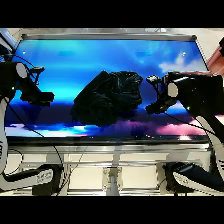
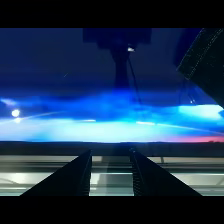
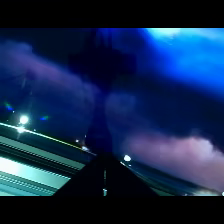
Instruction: Fold the clothes and pants, and hang the long-sleeved shirts on hangers.
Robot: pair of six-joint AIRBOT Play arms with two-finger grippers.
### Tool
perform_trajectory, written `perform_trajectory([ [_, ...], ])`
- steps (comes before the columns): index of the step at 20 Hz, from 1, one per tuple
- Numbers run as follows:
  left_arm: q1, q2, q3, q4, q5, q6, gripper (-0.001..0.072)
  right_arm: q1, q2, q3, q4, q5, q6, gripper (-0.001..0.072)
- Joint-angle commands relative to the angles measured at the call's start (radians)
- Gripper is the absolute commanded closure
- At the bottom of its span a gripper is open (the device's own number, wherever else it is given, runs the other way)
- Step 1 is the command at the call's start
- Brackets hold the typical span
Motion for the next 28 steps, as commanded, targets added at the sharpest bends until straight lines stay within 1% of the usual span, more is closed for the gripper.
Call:
perform_trajectory([
  [1, 0.001, -0.001, 0.000, 0.000, 0.000, 0.000, 0.0406, -0.003, 0.000, -0.001, 0.039, -0.011, -0.004, 0.0684],
  [7, 0.001, -0.001, 0.000, 0.000, 0.000, 0.000, 0.0406, -0.003, 0.000, -0.002, 0.042, -0.021, -0.005, 0.0684],
  [9, 0.001, -0.001, 0.000, 0.000, 0.000, 0.000, 0.0406, -0.003, 0.000, -0.002, 0.042, -0.039, -0.034, 0.0684],
  [11, 0.001, -0.001, 0.000, 0.000, 0.000, 0.000, 0.0406, -0.003, 0.000, -0.002, 0.042, -0.052, -0.041, 0.0685],
  [15, 0.001, -0.001, 0.000, -0.002, 0.004, -0.001, 0.0406, -0.003, 0.000, -0.002, 0.038, -0.171, -0.041, 0.0684],
  [17, 0.001, -0.001, 0.000, -0.003, 0.040, 0.000, 0.0406, -0.003, -0.002, -0.001, 0.037, -0.205, -0.041, 0.0684],
  [22, -0.005, -0.002, 0.000, -0.004, 0.059, -0.007, 0.0406, -0.003, -0.015, -0.002, 0.008, -0.278, -0.043, 0.0684],
  [23, -0.005, -0.008, 0.000, -0.004, 0.094, -0.005, 0.0405, -0.004, -0.019, -0.002, 0.005, -0.294, -0.061, 0.0642],
  [24, -0.005, -0.019, 0.000, -0.013, 0.126, 0.013, 0.0370, -0.006, -0.031, -0.002, 0.009, -0.312, -0.089, 0.0406],
  [25, -0.005, -0.039, 0.000, -0.047, 0.151, 0.047, 0.0084, -0.007, -0.049, -0.002, 0.017, -0.327, -0.116, 0.0160],
  [26, -0.006, -0.063, 0.000, -0.086, 0.165, 0.074, 0.0018, -0.007, -0.077, -0.002, 0.034, -0.329, -0.182, 0.0108],
  [28, -0.007, -0.125, 0.000, -0.183, 0.156, 0.127, 0.0027, -0.007, -0.137, -0.002, 0.116, -0.341, -0.344, 0.0116],
])
